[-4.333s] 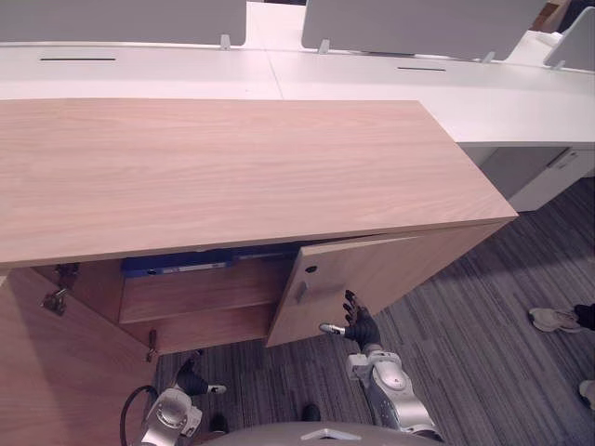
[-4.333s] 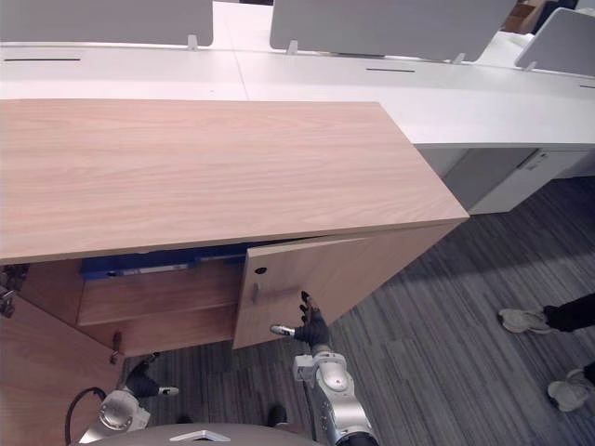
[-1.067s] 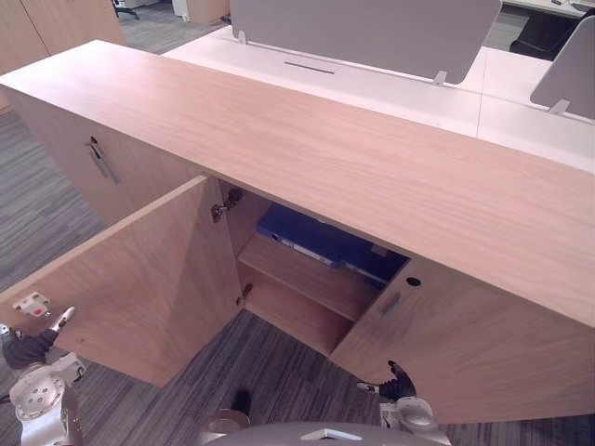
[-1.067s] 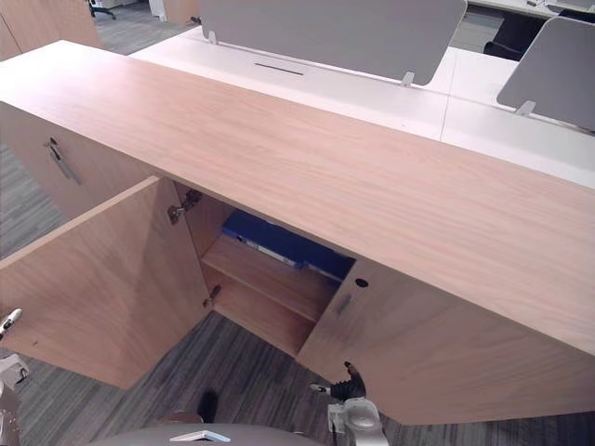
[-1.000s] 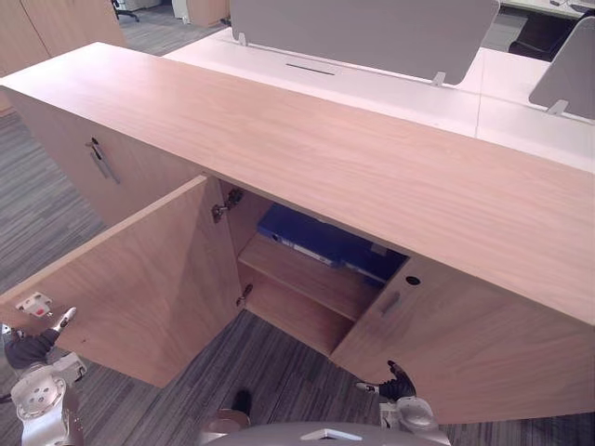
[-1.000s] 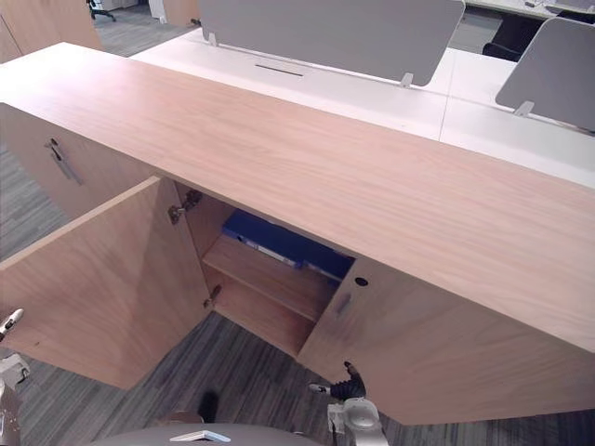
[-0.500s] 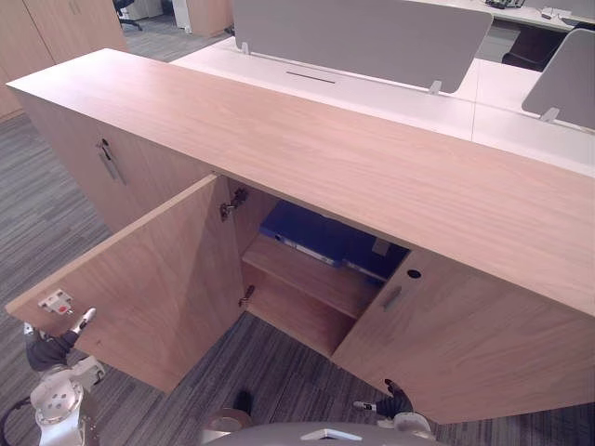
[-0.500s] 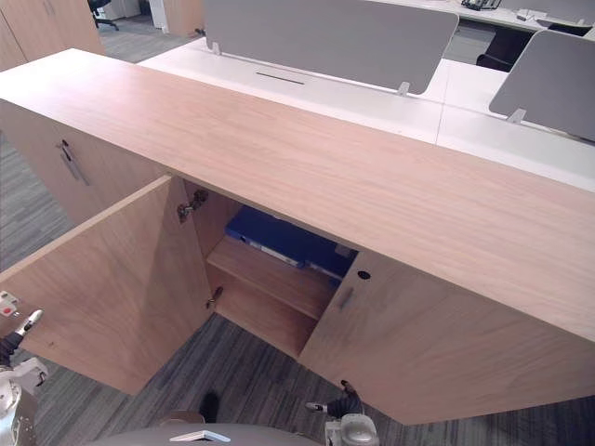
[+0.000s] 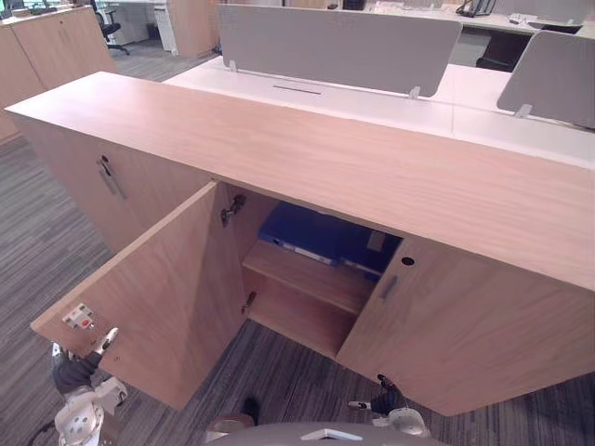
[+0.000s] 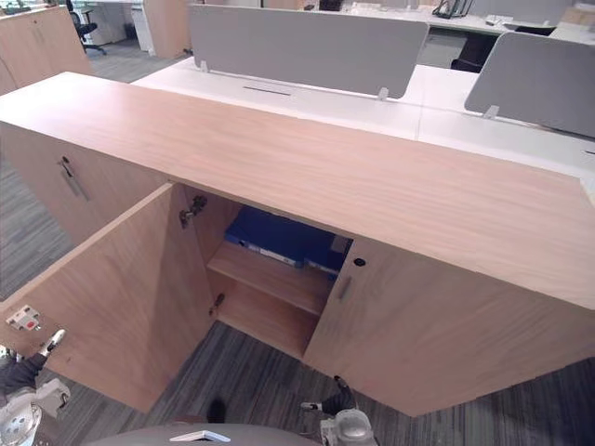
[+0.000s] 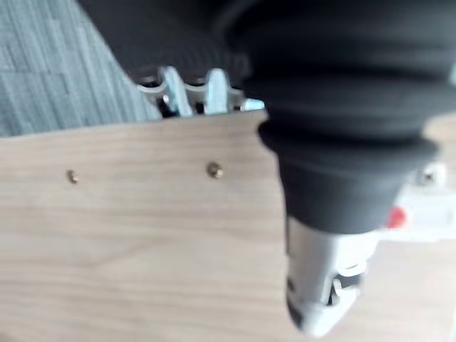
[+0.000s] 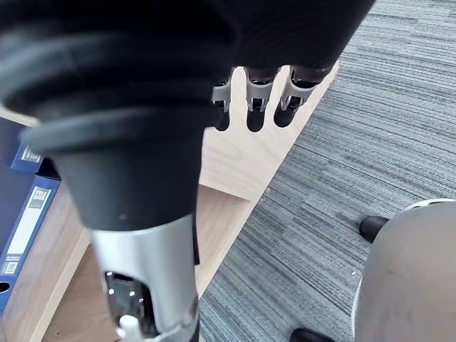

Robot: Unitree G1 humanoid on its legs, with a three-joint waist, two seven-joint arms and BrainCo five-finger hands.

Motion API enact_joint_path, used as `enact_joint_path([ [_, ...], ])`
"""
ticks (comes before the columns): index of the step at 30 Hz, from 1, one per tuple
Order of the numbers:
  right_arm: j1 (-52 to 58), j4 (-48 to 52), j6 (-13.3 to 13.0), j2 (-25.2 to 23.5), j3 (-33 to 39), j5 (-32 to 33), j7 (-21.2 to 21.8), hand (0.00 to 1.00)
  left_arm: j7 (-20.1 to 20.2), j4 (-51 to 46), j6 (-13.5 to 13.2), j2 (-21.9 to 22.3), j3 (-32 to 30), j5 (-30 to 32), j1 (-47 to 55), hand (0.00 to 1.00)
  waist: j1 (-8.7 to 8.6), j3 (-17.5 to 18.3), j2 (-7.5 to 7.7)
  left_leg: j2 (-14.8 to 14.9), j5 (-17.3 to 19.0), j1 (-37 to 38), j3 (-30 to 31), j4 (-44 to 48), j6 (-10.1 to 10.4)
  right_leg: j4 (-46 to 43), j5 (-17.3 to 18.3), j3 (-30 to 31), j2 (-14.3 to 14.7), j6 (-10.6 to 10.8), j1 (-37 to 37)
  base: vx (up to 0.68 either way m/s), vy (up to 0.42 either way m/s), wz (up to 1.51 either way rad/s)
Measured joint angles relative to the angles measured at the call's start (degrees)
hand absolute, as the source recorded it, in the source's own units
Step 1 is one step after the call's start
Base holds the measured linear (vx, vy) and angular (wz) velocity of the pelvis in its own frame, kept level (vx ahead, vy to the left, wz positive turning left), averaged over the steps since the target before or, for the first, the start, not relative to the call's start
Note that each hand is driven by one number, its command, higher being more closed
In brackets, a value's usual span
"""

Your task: Walk over to the cabinet, pick up the folder, carry it to the office cabinet, place the folder inside the office cabinet, then close the office cabinet door

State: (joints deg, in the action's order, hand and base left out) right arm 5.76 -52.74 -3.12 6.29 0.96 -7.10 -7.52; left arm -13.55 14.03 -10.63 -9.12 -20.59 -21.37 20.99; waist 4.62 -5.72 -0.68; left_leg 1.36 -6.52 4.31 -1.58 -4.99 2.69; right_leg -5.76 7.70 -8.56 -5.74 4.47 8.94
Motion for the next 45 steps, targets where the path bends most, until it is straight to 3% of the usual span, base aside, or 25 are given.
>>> enact_joint_path([
  [13,0.80,0.02,0.74,-0.75,1.74,0.14,-0.09,0.00,0.61,3.12,0.99,3.82,3.70,-0.35,2.01,0.00,-1.34,1.09,-0.53,-0.40,0.01,0.91,0.88,-0.01,-0.01,0.66,0.00,0.01,-0.06,0.01,1.46,0.00,0.001,0.02],
  [18,0.82,0.15,0.73,-0.61,1.78,0.09,0.02,0.00,0.69,3.11,1.97,2.70,10.23,-0.93,3.08,0.00,-1.41,1.20,-0.98,-0.78,0.02,0.42,1.62,-0.01,0.00,0.48,0.02,0.12,-0.05,0.04,1.40,-0.01,0.004,0.14],
  [20,0.82,0.47,0.72,-0.55,1.37,0.09,0.12,0.00,1.51,3.10,2.17,2.49,12.41,-2.27,3.08,0.00,-1.62,1.01,-0.97,-1.07,0.56,-0.48,1.51,0.01,0.46,0.35,0.05,0.29,-0.32,0.07,0.56,-0.03,0.035,0.12],
  [21,0.87,0.61,0.66,-1.06,1.16,0.03,0.67,0.00,2.18,3.10,2.32,2.14,13.38,-2.77,3.19,0.00,-1.83,0.98,-0.53,-1.73,0.70,-0.93,1.02,0.68,-0.54,0.27,0.11,0.63,-1.43,0.13,-0.17,0.03,0.074,-0.18],
  [22,0.81,0.85,0.55,-0.13,0.97,0.08,1.19,0.00,3.85,2.88,2.66,2.40,15.35,-3.36,3.55,0.00,-1.82,1.05,-1.41,-1.70,1.01,-0.68,-0.19,4.41,-1.86,0.00,-0.06,1.91,-1.71,0.28,-1.06,0.08,0.073,-0.32],
  [25,1.07,2.55,0.41,0.15,0.30,0.03,1.31,0.00,8.11,1.03,2.98,0.24,21.96,-3.33,5.93,0.00,-2.90,1.15,-2.31,-2.37,2.52,0.37,-2.25,0.12,-1.39,-0.13,-0.68,4.70,-1.68,0.46,-3.09,0.04,0.091,-0.19],
  [26,0.94,2.54,0.50,0.08,0.26,0.01,1.40,0.00,8.53,0.72,3.31,-0.21,22.84,-3.32,6.00,0.00,-3.05,0.81,-1.55,-2.78,3.32,0.02,-2.58,0.13,-0.23,-0.35,-0.54,5.10,-2.26,0.27,-3.78,-0.06,0.117,-0.11],
  [27,0.83,2.27,0.44,-0.96,-0.08,-0.04,1.59,0.00,9.26,0.50,3.76,-0.59,23.40,-3.32,6.09,0.00,-3.47,0.80,0.04,-3.90,3.60,-1.26,-3.88,4.11,-1.65,-0.73,-0.39,5.72,-4.67,-0.02,-5.28,0.00,0.122,-0.28],
  [28,0.88,2.29,0.37,-1.07,-0.08,-0.02,1.79,0.00,9.50,0.49,3.90,-0.67,23.81,-3.31,6.33,0.00,-3.38,0.76,0.10,-3.75,3.17,-1.70,-4.09,8.85,-4.83,-0.67,-0.40,6.34,-5.10,-0.01,-5.79,0.08,0.084,-0.59],
  [29,0.91,3.42,0.32,0.28,-0.25,0.02,2.28,0.00,10.44,-0.30,3.88,-0.53,25.01,-3.32,8.16,0.00,-4.03,1.00,-2.29,-1.44,9.46,1.29,-4.46,8.10,-1.33,0.67,-1.07,6.33,-2.96,-0.26,-5.61,0.06,0.093,-0.57],
  [33,0.85,4.62,-0.15,-0.16,-0.37,-0.07,3.36,0.00,13.48,-1.59,4.90,-3.12,28.28,-3.14,8.08,0.00,-5.64,0.77,-0.67,-2.73,9.16,1.45,-10.03,3.94,-0.17,3.03,-2.32,12.15,-3.37,-0.60,-9.01,-0.06,0.088,-0.58],
  [34,0.82,4.68,-0.24,-0.15,-0.65,-0.07,3.38,0.00,13.51,-1.63,4.96,-3.12,28.84,-2.99,8.08,0.00,-5.77,0.80,-0.64,-2.84,9.84,1.24,-11.11,3.74,0.55,3.35,-1.93,13.04,-3.27,-1.38,-9.72,-0.12,0.098,-1.11],
  [35,0.81,4.53,-0.46,-0.79,-1.50,-0.13,3.38,0.00,13.91,-2.07,5.02,-3.17,29.68,-2.84,7.92,0.00,-6.22,0.90,0.62,-3.82,12.21,-0.71,-11.88,7.84,0.51,3.52,-1.36,14.85,-4.44,-2.77,-12.23,-0.08,0.069,-1.38],
  [36,0.66,4.99,-0.67,-0.25,-1.48,0.07,3.48,0.00,14.03,-3.60,5.02,-1.66,30.55,-3.88,8.43,0.00,-5.96,0.73,-0.67,-2.08,16.05,-4.44,-9.92,17.98,-2.87,3.50,-2.01,17.30,-2.24,-2.78,-14.09,-0.05,0.061,-1.50],
  [37,0.29,5.35,-0.78,0.45,-1.42,0.02,3.46,0.00,13.97,-4.34,4.95,-0.46,30.82,-4.58,9.04,0.00,-5.98,0.78,-2.02,-0.62,16.93,-4.22,-10.60,17.21,-2.62,3.93,-2.14,17.85,-0.90,-2.30,-14.50,-0.03,0.021,-1.62],
  [38,-0.63,5.44,-0.41,0.81,-1.97,0.15,3.52,0.00,13.79,-4.67,5.03,1.36,31.81,-4.48,8.23,0.00,-5.53,0.93,-3.42,1.27,17.49,-4.60,-13.78,17.17,-2.64,-2.83,-2.21,19.52,1.90,-0.36,-18.05,-0.06,0.033,-1.21],
  [39,-1.25,5.85,-0.54,1.05,-2.35,0.02,3.58,0.00,14.27,-6.26,5.02,2.11,33.19,-4.39,7.53,0.00,-6.19,1.13,-4.22,2.93,17.25,-4.60,-14.91,15.54,-2.26,-13.47,-1.89,18.85,5.42,-0.34,-21.06,-0.07,0.033,-0.91],
  [40,-1.37,5.85,-0.55,0.91,-2.28,-0.03,3.51,0.00,15.37,-7.81,4.98,1.74,34.31,-4.41,7.39,0.00,-6.71,0.99,-3.99,3.16,16.83,-3.94,-14.91,13.87,-1.54,-16.74,-1.37,18.59,6.60,-0.22,-21.13,0.00,0.018,-0.34],
  [41,-0.21,5.76,-0.56,0.69,-2.20,-0.05,3.49,0.00,18.47,-11.44,4.61,0.66,36.83,-4.40,7.43,0.00,-7.62,1.27,-2.55,1.97,15.66,-1.79,-14.98,9.83,0.39,-16.51,-0.32,18.71,7.22,-0.42,-18.64,0.05,-0.003,-0.21],
  [42,0.81,5.82,-0.58,0.50,-2.39,-0.07,3.50,0.00,20.45,-14.38,3.37,0.38,37.90,-4.36,7.22,0.00,-8.11,2.22,0.19,-0.89,14.74,-1.04,-15.31,6.68,1.57,-11.50,-0.15,19.74,5.73,-0.37,-15.93,0.05,-0.030,-0.36],
  [43,0.82,5.65,-0.57,0.52,-2.51,-0.08,3.56,0.00,21.58,-14.83,2.57,0.20,38.61,-4.28,5.66,0.00,-8.21,2.47,1.37,-2.56,13.52,-1.24,-15.89,5.65,1.48,-8.35,-1.02,21.60,4.74,-1.53,-15.39,0.02,-0.044,-0.43],
  [44,0.83,5.49,-0.40,0.85,-2.17,0.16,3.63,0.00,21.72,-13.75,2.76,1.31,39.23,-4.26,3.62,0.00,-8.55,2.16,0.54,-2.20,13.09,-1.18,-15.50,5.55,1.32,-7.79,-0.91,21.20,4.89,-1.12,-15.35,0.00,-0.024,-0.67],
  [45,0.69,5.75,-0.48,2.19,-2.08,-0.04,3.59,0.00,22.21,-13.64,2.70,2.51,40.52,-3.31,1.54,0.00,-9.02,1.83,-1.31,-2.00,12.40,-1.25,-15.80,4.75,1.13,-4.98,-1.75,22.27,5.58,-1.33,-15.30,0.01,0.014,-0.84],
])
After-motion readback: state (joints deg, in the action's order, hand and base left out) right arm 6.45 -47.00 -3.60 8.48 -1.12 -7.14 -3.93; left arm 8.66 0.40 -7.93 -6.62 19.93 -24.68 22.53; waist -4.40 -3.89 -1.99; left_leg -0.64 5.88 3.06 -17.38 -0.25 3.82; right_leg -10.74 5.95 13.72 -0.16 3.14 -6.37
